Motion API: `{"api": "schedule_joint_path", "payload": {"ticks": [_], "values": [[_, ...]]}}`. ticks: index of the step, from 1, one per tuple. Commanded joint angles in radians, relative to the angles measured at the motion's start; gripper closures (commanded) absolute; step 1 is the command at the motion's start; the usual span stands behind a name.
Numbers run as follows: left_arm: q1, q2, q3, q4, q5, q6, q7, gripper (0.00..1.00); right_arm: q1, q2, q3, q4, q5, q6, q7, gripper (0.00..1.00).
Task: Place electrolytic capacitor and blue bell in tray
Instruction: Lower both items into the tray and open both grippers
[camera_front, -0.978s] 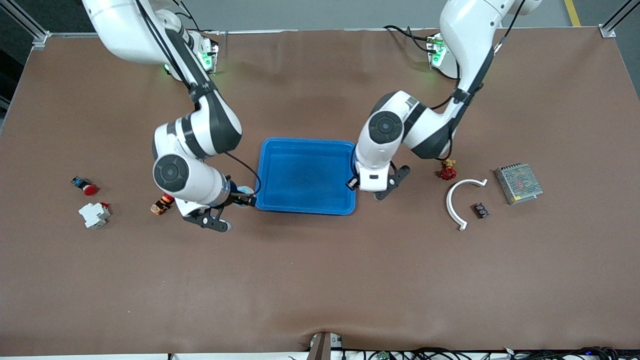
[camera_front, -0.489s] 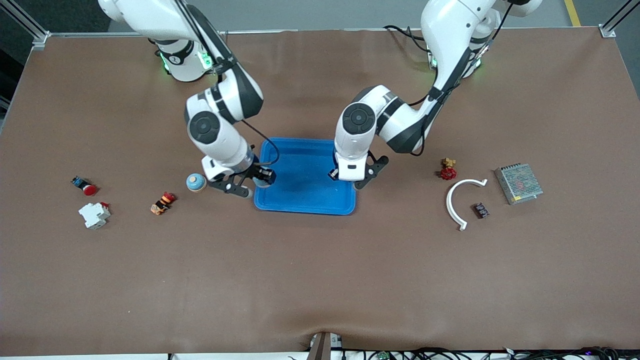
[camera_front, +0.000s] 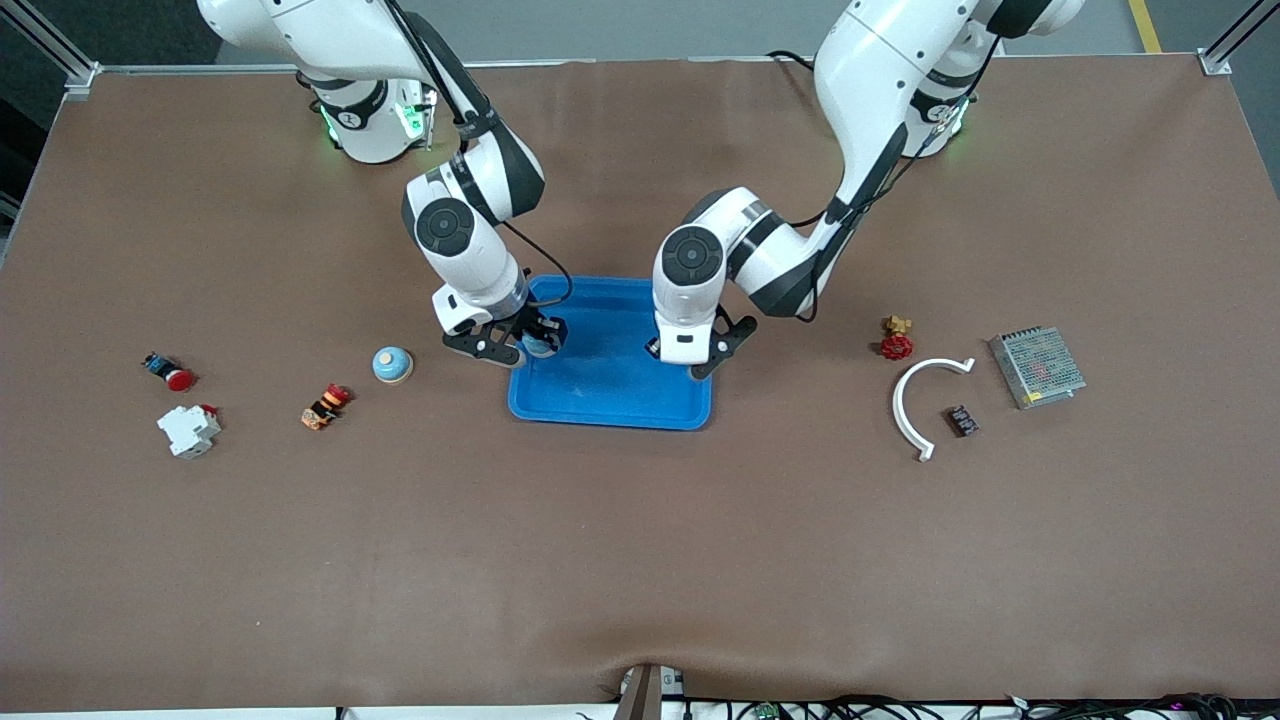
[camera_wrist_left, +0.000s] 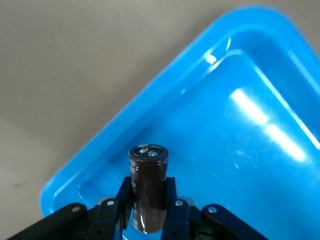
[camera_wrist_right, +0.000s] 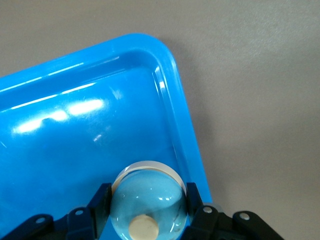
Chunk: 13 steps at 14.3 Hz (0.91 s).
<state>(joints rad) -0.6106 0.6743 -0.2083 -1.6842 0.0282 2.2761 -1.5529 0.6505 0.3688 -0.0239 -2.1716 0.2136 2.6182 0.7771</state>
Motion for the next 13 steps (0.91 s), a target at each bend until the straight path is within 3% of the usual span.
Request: {"api": "schedule_joint_path", "payload": {"ticks": [1, 5, 6, 7, 8, 9, 12, 13], "values": [[-0.032, 0.022, 0.003, 0.035, -0.03, -0.009, -0.013, 1.0, 0.044, -0.013, -0.01, -0.025, 0.018, 0.014, 0.04, 1.0], [-0.046, 0.041, 0.004, 0.027, -0.031, -0.009, -0.015, 1.0, 0.072, 0.022, -0.01, -0.025, 0.018, 0.04, 0.056, 1.0], [-0.046, 0.042, 0.004, 0.029, -0.031, -0.009, -0.013, 0.81, 0.073, 0.033, -0.01, -0.024, 0.018, 0.045, 0.056, 1.0], [-0.044, 0.042, 0.004, 0.031, -0.031, -0.009, -0.013, 0.5, 0.077, 0.044, -0.01, -0.024, 0.018, 0.052, 0.056, 1.0], [-0.044, 0.039, 0.004, 0.032, -0.031, -0.009, -0.013, 0.29, 0.083, 0.051, -0.01, -0.024, 0.018, 0.059, 0.057, 1.0], [-0.043, 0.033, 0.004, 0.034, -0.03, -0.01, -0.012, 0.0, 0.087, 0.061, -0.01, -0.022, 0.018, 0.063, 0.066, 1.0], [-0.028, -0.005, 0.013, 0.034, -0.021, -0.024, -0.009, 0.0, 0.1, 0.078, -0.01, -0.011, 0.018, 0.066, 0.108, 1.0], [-0.017, -0.036, 0.02, 0.035, -0.017, -0.055, -0.006, 0.0, 0.1, 0.079, -0.01, -0.008, 0.018, 0.065, 0.129, 0.61]]}}
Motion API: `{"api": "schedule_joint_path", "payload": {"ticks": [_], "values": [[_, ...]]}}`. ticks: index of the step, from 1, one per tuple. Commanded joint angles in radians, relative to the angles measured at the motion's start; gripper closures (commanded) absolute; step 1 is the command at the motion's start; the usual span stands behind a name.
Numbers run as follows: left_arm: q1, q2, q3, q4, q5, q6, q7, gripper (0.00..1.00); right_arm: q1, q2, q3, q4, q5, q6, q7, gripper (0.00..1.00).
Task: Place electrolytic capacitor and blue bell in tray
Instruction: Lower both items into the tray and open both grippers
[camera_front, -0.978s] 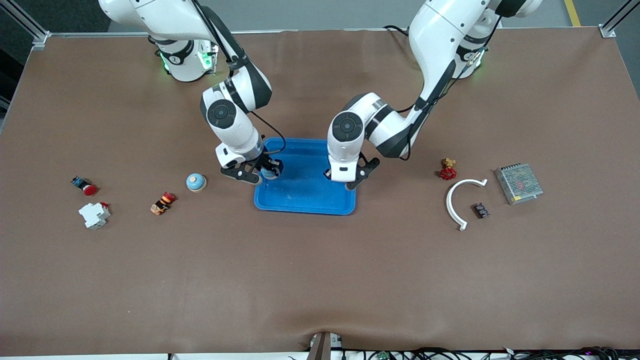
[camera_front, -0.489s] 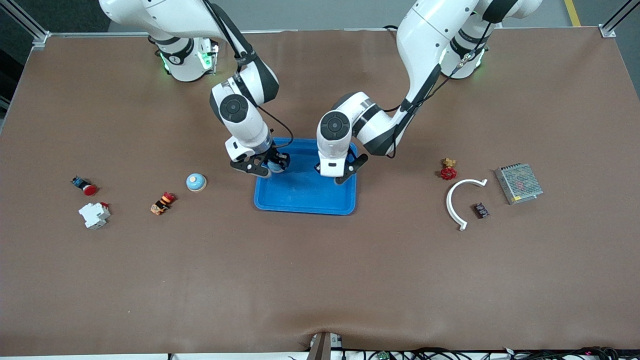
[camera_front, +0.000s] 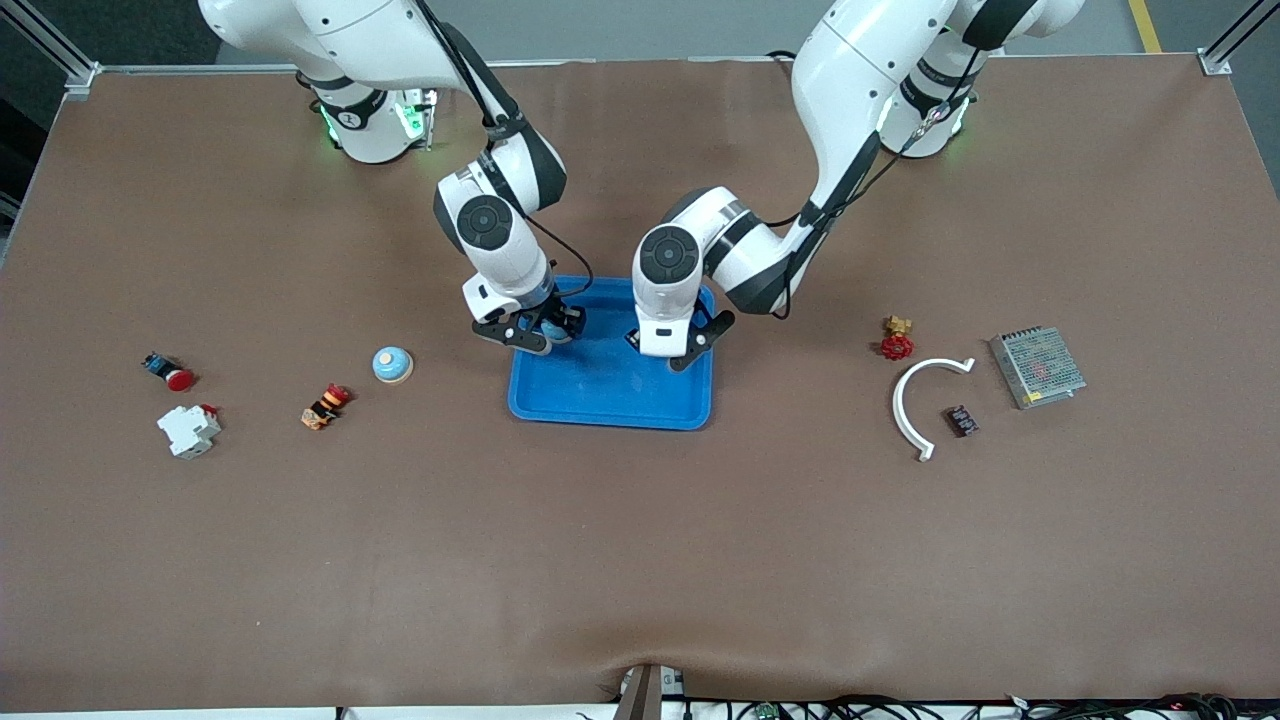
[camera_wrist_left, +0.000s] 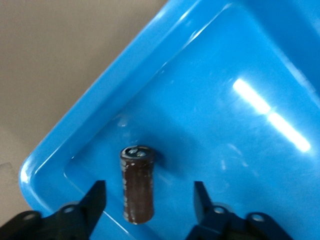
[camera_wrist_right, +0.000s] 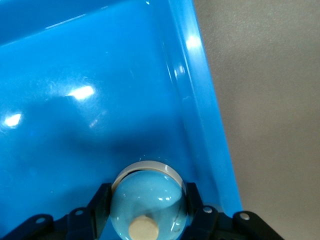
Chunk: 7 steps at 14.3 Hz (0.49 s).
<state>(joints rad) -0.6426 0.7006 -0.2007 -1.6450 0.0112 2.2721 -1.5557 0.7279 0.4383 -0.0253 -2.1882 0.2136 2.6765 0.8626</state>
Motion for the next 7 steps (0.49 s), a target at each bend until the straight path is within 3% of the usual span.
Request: {"api": "schedule_joint_path", "payload": {"ticks": [1, 4, 7], "values": [[0.038, -0.09, 0.015, -0.001, 0.004, -0.077, 0.003, 0.0, 0.024, 0.01, -0.008, 0.014, 0.018, 0.006, 0.059, 0.01], [0.125, -0.165, 0.015, 0.001, 0.044, -0.121, 0.041, 0.0, 0.021, 0.005, -0.008, 0.047, 0.018, -0.042, 0.059, 0.0], [0.231, -0.2, 0.015, -0.004, 0.073, -0.178, 0.181, 0.0, -0.001, -0.013, -0.016, 0.172, 0.009, -0.307, 0.049, 0.0]]}}
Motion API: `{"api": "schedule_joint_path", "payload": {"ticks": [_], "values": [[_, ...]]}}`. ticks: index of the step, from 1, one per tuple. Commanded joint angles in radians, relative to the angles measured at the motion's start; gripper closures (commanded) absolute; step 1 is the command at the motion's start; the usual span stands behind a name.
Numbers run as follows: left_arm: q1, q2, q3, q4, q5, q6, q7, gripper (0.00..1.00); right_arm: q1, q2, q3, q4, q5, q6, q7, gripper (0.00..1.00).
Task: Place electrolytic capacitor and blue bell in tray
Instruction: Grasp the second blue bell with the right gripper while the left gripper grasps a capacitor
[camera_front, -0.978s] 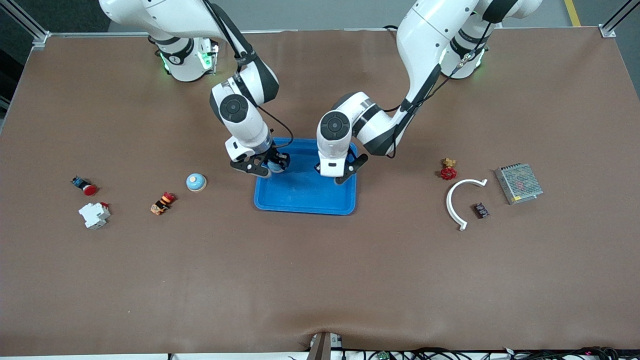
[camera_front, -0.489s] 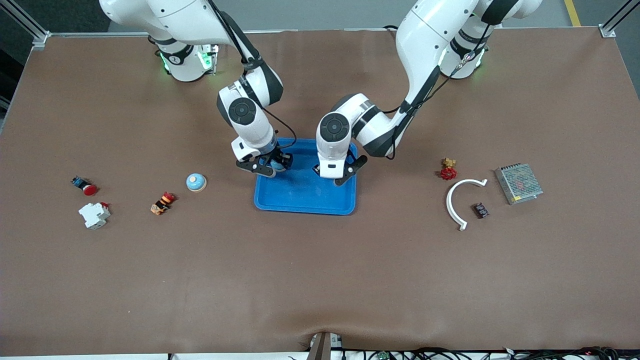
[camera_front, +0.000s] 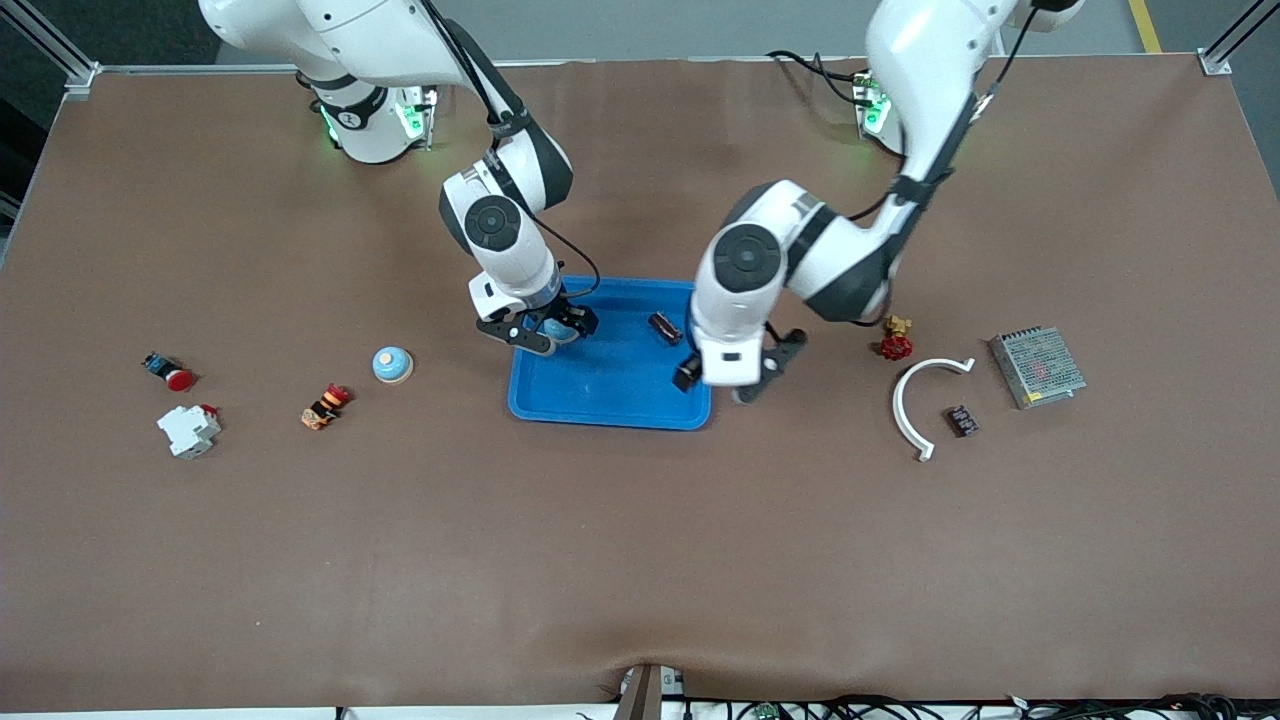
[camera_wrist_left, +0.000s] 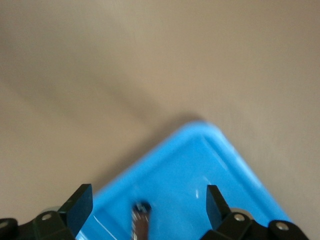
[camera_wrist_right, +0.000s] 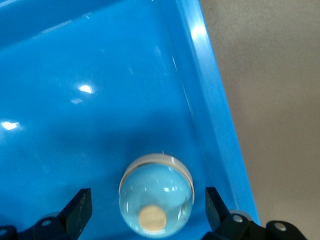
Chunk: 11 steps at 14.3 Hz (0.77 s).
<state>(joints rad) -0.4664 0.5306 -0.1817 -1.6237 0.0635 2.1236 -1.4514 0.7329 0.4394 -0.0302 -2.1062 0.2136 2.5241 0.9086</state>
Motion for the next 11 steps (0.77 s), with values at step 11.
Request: {"api": "schedule_joint_path", "payload": {"ticks": [11], "values": [[0.367, -0.023, -0.005, -0.059, 0.027, -0.04, 0.482, 0.0, -0.369, -0.131, -0.054, -0.019, -0.06, -0.211, -0.617, 0.0]]}}
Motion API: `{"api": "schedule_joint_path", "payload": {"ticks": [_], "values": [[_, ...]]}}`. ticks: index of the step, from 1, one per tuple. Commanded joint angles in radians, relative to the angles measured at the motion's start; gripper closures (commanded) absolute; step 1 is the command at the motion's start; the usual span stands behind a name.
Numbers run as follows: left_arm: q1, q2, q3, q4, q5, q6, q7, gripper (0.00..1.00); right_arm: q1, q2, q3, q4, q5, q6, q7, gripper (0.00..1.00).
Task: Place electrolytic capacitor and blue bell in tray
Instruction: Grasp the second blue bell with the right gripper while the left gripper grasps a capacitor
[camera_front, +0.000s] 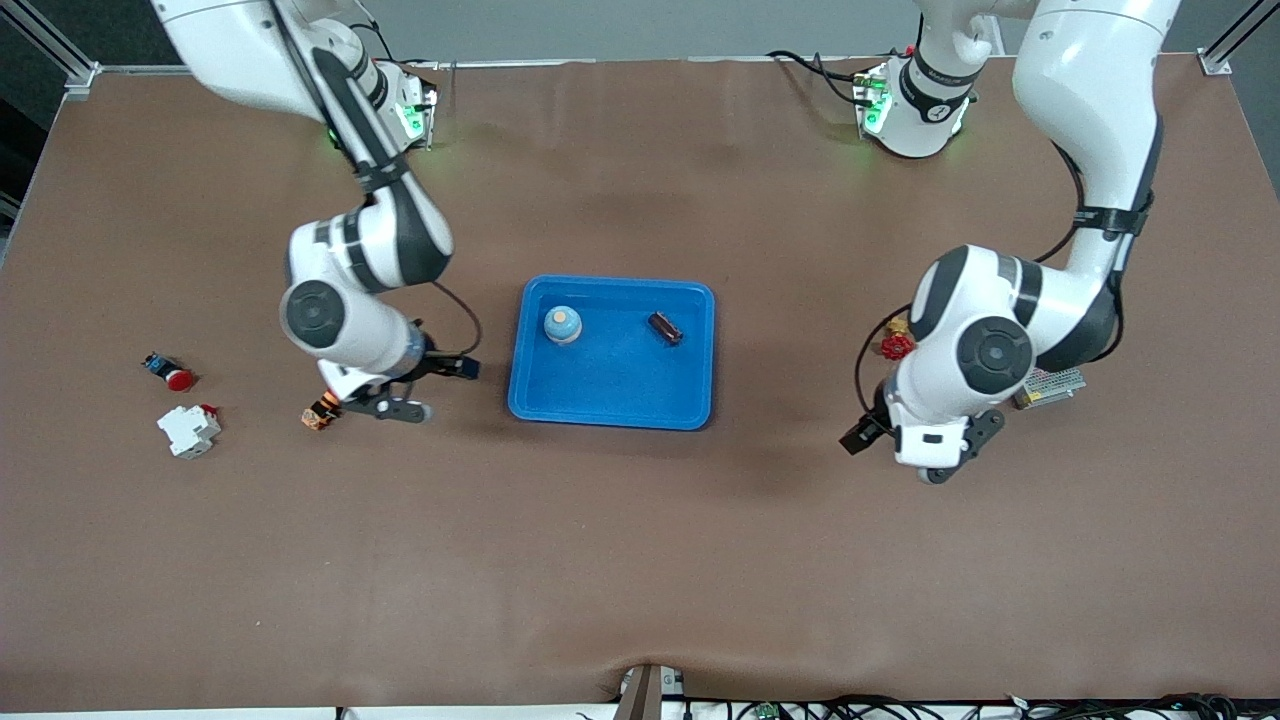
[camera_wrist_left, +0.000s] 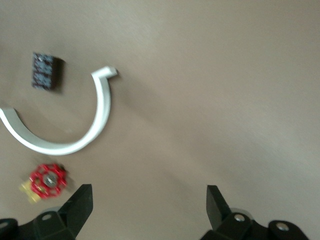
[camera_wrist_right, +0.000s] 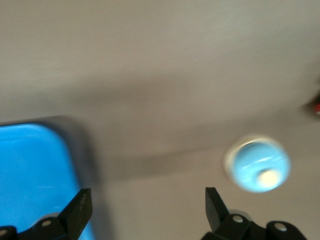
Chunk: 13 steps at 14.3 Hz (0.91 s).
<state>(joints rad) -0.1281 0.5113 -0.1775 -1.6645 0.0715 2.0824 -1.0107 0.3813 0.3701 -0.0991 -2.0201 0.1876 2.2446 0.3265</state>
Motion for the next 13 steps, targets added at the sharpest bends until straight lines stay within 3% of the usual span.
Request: {"api": "schedule_joint_path", "payload": {"ticks": [1, 3, 8, 13], "values": [[0.042, 0.001, -0.01, -0.027, 0.019, 0.007, 0.067, 0.0, -0.03, -0.069, 0.015, -0.17, -0.065, 0.152, -0.05, 0.0], [0.057, 0.022, -0.008, -0.029, 0.022, 0.016, 0.09, 0.0, -0.07, -0.066, 0.015, -0.23, -0.083, 0.251, -0.098, 0.0], [0.129, 0.058, -0.01, -0.064, 0.163, 0.091, 0.118, 0.0, -0.13, -0.069, 0.015, -0.287, -0.083, 0.305, -0.21, 0.0], [0.232, 0.067, -0.014, -0.093, 0.175, 0.123, 0.291, 0.0, -0.139, -0.062, 0.016, -0.341, -0.083, 0.409, -0.225, 0.0]]}}
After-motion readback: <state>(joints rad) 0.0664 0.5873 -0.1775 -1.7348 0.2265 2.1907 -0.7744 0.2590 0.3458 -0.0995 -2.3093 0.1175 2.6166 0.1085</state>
